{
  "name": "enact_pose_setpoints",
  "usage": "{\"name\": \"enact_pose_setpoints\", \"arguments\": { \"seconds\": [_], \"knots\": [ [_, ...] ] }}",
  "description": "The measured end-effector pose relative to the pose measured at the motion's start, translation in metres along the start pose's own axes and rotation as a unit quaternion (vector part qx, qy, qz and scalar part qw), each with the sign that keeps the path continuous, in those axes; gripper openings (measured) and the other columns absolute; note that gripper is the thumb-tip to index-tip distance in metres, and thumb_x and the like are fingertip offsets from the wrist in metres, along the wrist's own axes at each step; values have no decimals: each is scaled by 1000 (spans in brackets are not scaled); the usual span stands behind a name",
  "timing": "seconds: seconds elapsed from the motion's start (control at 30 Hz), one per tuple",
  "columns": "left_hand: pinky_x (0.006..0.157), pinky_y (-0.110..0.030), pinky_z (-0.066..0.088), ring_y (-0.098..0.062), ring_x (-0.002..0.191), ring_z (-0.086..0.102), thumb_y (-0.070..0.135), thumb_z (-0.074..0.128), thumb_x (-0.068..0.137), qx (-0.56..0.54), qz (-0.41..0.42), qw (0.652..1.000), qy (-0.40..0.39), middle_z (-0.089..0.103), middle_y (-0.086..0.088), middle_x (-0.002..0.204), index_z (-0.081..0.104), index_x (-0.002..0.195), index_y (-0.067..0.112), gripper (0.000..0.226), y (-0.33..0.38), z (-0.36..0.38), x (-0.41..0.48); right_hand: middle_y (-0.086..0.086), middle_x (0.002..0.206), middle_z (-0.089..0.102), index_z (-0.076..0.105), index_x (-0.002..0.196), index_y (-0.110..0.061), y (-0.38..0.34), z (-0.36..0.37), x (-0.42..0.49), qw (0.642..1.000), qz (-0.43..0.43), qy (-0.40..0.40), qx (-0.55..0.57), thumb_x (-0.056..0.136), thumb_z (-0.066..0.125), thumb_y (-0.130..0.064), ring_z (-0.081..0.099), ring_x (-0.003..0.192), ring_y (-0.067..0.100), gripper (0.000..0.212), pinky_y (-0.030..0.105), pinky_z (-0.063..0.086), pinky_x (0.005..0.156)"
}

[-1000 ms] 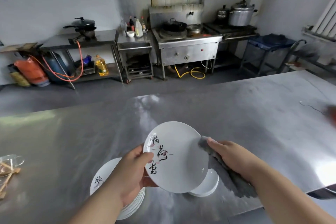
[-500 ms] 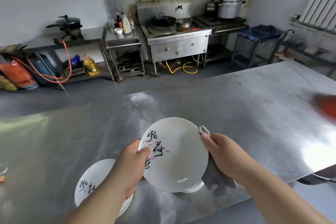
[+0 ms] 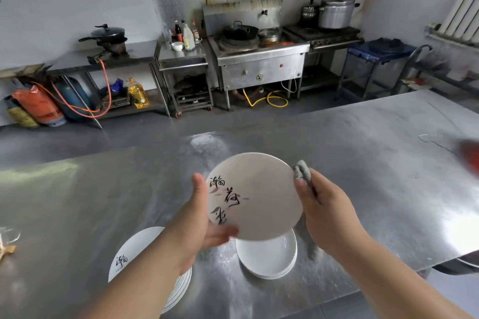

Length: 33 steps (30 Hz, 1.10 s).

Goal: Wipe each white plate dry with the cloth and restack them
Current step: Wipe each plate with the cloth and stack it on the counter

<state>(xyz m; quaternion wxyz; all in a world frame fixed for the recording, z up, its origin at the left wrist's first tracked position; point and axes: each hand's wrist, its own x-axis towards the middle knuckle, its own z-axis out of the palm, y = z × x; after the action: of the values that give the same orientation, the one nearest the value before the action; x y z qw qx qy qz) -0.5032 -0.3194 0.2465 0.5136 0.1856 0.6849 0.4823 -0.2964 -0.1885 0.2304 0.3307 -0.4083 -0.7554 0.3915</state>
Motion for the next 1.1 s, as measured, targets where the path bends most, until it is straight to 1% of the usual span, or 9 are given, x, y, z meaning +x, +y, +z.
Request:
{"name": "enact_pose_setpoints", "arguments": {
  "seconds": [0.1, 0.2, 0.27, 0.4, 0.47, 0.63, 0.73, 0.87, 1.1],
  "knots": [
    [110, -48, 47, -37, 112, 70, 84, 43, 78, -312, 64, 947, -42, 75, -18, 117, 65, 120, 11, 87, 0, 7, -1, -5, 87, 76, 70, 118, -37, -18, 10, -16, 983, -34, 3, 178, 111, 35, -43, 67, 67, 27, 36, 26, 54, 64],
    [88, -38, 58, -24, 91, 70, 30, 70, 85, -414, 114, 903, -25, 64, -8, 93, 60, 102, 15, 25, -2, 10, -3, -6, 120, 76, 71, 126, -35, -25, 21, -24, 961, -36, -15, 274, 110, 32, -41, 72, 107, 14, 43, 14, 51, 84],
    [70, -34, 63, -20, 83, 77, 13, 71, 77, -422, 123, 898, -16, 76, -4, 95, 61, 114, 18, 39, -3, 5, -3, -7, 128, 73, 70, 130, -30, -25, 28, -27, 954, -27, -30, 298, 110, 35, -38, 66, 123, 11, 42, 14, 48, 95],
    [79, -39, 64, -29, 106, 77, 14, 64, 90, -356, 164, 918, -57, 76, -18, 122, 78, 124, 13, 37, -2, -8, -6, -15, 145, 60, 61, 141, -27, -28, 34, -30, 978, -102, -21, 182, 110, 37, -29, 48, 142, 7, 39, 22, 37, 116],
    [88, -42, 62, -33, 117, 73, 16, 61, 97, -342, 168, 922, -65, 72, -23, 129, 77, 124, 6, 32, -4, -9, -6, -8, 161, 45, 53, 150, -18, -34, 37, -33, 985, -159, -39, 45, 111, 29, -41, 31, 155, 14, 51, 34, 27, 126],
    [103, -47, 56, -40, 136, 60, 19, 55, 106, -365, 181, 904, -132, 60, -31, 143, 67, 134, -2, 37, -8, -12, -10, 11, 174, 8, 22, 164, -9, -49, 54, -40, 895, -352, -166, -221, 100, 9, -72, 2, 161, 31, 91, 53, 16, 129],
    [99, -48, 57, -38, 134, 62, 17, 57, 104, -375, 179, 901, -125, 63, -27, 143, 69, 134, 2, 36, -10, -16, -14, 9, 174, 3, 16, 165, -15, -55, 47, -16, 872, -367, -171, -276, 97, 9, -73, -2, 162, 29, 90, 53, 15, 129],
    [96, -51, 59, -41, 130, 64, 20, 59, 101, -376, 196, 900, -100, 64, -28, 140, 69, 134, 1, 39, 0, -25, -19, 11, 173, 0, 14, 164, -10, -54, 43, -6, 893, -310, -146, -293, 96, 11, -74, -8, 161, 30, 93, 52, 18, 128],
    [81, -47, 64, -36, 113, 75, 19, 56, 97, -380, 152, 909, -76, 74, -25, 124, 85, 99, 13, 30, -6, -20, -21, 3, 175, 7, 19, 166, -18, -52, 71, -43, 876, -378, -187, -232, 97, 12, -77, 4, 162, 28, 91, 54, 23, 127]
  ]
}}
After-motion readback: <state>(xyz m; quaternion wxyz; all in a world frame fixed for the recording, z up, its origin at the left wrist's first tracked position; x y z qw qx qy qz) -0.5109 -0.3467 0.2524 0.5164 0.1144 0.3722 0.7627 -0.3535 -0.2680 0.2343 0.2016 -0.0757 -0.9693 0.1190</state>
